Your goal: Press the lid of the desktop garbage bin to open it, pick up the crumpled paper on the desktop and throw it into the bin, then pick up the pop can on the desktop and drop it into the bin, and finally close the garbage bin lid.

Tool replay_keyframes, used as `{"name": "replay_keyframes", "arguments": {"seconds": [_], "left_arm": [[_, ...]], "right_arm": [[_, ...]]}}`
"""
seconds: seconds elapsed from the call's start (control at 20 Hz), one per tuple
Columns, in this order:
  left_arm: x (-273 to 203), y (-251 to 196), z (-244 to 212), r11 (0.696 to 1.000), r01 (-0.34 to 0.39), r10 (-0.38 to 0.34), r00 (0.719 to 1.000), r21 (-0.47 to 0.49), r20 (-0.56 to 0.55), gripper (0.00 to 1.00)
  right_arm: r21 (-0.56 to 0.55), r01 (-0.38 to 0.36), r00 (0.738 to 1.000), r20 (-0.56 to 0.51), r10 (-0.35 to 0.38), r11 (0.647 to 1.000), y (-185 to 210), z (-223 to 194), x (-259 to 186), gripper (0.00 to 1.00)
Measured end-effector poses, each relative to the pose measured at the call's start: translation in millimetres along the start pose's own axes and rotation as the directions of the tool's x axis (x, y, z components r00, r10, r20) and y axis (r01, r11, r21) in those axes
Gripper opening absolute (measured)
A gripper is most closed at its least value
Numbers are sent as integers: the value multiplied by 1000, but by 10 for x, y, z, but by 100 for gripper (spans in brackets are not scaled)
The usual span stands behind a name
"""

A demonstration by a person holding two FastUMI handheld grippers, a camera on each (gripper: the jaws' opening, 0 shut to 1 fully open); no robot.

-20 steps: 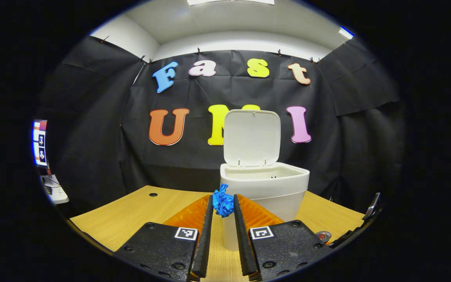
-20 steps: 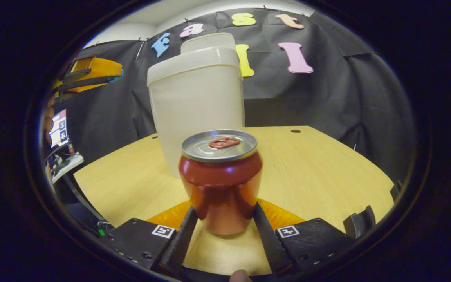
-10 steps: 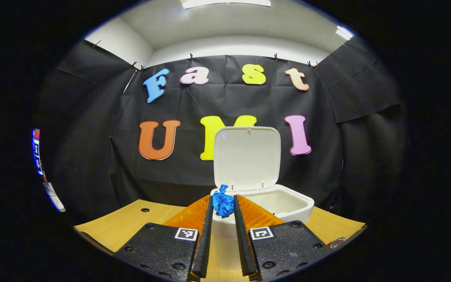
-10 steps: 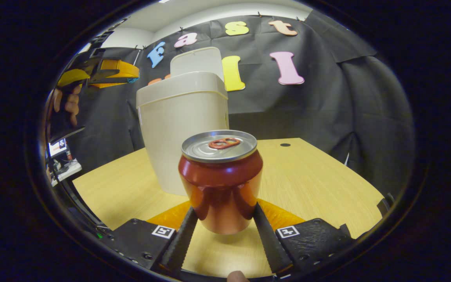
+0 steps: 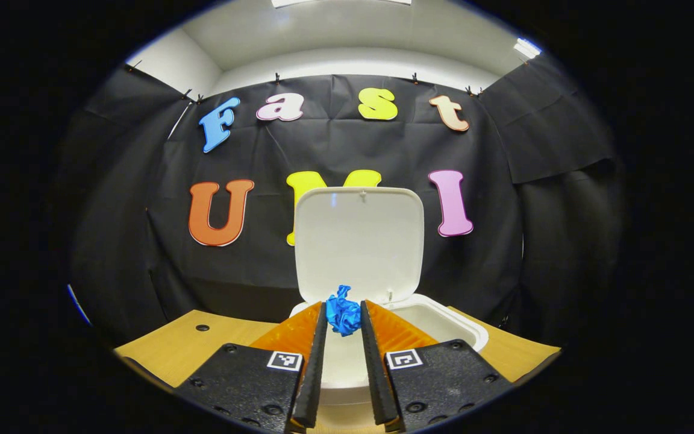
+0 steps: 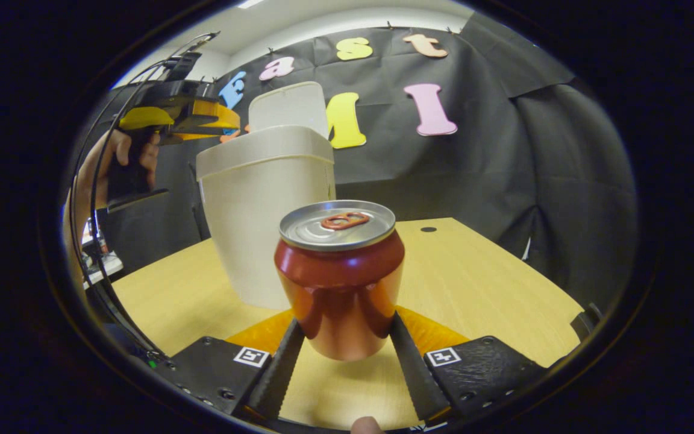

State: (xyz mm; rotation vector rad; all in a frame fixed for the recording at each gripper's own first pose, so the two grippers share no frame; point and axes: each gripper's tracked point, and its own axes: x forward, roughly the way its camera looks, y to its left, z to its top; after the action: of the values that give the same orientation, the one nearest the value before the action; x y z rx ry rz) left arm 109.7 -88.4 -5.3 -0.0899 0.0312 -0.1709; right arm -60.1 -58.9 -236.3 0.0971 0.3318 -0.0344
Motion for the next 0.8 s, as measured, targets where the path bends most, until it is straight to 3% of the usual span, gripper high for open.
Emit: {"name": "replay_keyframes", "arguments": {"seconds": [0.35, 0.4, 0.5, 0.8], "left_arm": [[107, -8, -138, 1000, -11, 12, 998, 3, -54, 46], [116, -19, -140, 1000, -7, 7, 998, 5, -58, 60], [98, -12, -97, 1000, -12, 12, 999, 11, -49, 99], [-8, -44, -31, 1000, -2, 3, 1000, 5, -25, 98]], "right_arm": [[7, 9, 1000, 6, -9, 1000, -84, 29, 5, 79], [7, 9, 1000, 7, -9, 1000, -83, 43, 5, 79], [7, 10, 1000, 12, -10, 1000, -80, 54, -5, 79], [0, 22, 1000, 14, -22, 1000, -137, 83, -54, 79]]}}
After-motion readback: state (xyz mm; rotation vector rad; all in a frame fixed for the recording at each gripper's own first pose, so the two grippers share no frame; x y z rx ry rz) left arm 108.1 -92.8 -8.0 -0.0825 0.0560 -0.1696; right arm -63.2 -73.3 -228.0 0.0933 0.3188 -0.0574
